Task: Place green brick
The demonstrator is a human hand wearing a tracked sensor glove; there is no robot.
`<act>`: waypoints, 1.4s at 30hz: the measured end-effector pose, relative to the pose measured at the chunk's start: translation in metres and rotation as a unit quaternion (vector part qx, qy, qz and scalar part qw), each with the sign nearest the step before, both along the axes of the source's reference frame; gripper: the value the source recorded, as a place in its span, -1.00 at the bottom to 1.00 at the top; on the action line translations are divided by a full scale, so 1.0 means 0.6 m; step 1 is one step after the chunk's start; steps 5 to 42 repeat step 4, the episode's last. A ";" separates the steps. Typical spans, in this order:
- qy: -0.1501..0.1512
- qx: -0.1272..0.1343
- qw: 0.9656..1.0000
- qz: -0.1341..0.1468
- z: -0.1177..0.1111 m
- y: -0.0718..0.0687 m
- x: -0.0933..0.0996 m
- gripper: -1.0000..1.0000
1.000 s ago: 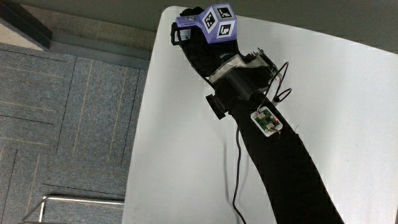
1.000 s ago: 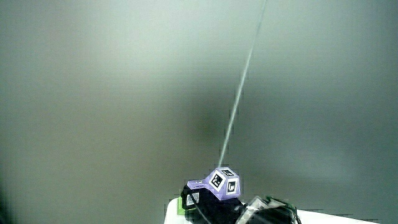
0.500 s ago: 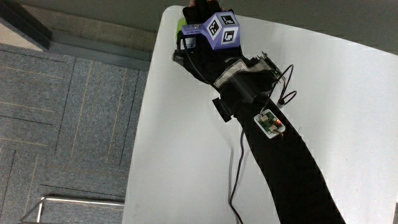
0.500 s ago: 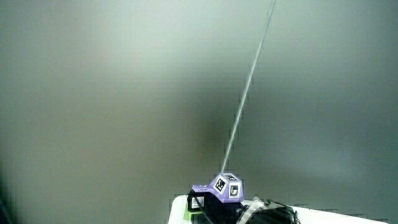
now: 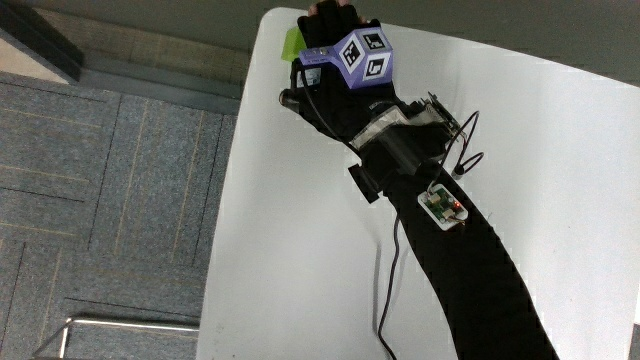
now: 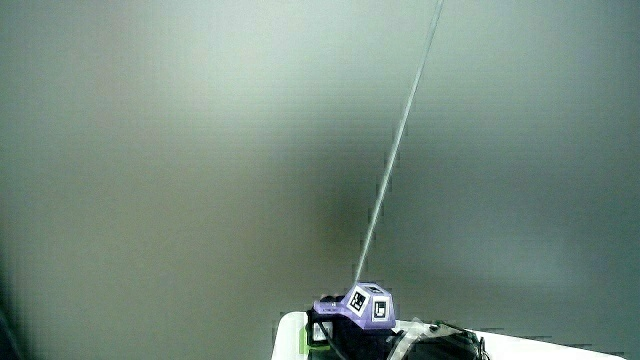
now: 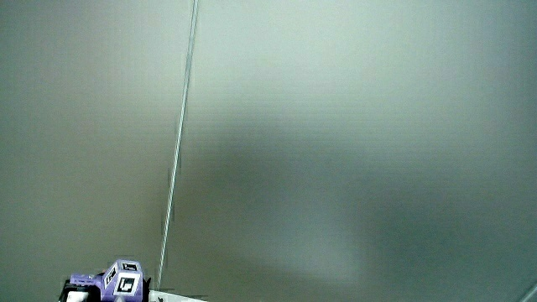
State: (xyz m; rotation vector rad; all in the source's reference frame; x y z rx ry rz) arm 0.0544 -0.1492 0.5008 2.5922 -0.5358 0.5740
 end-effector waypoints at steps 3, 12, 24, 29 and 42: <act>-0.007 0.009 1.000 -0.003 0.001 0.003 0.012 -1.00; -0.007 0.006 1.000 0.002 -0.003 0.006 0.016 -1.00; -0.007 0.006 1.000 0.002 -0.003 0.006 0.016 -1.00; -0.007 0.006 1.000 0.002 -0.003 0.006 0.016 -1.00; -0.007 0.006 1.000 0.002 -0.003 0.006 0.016 -1.00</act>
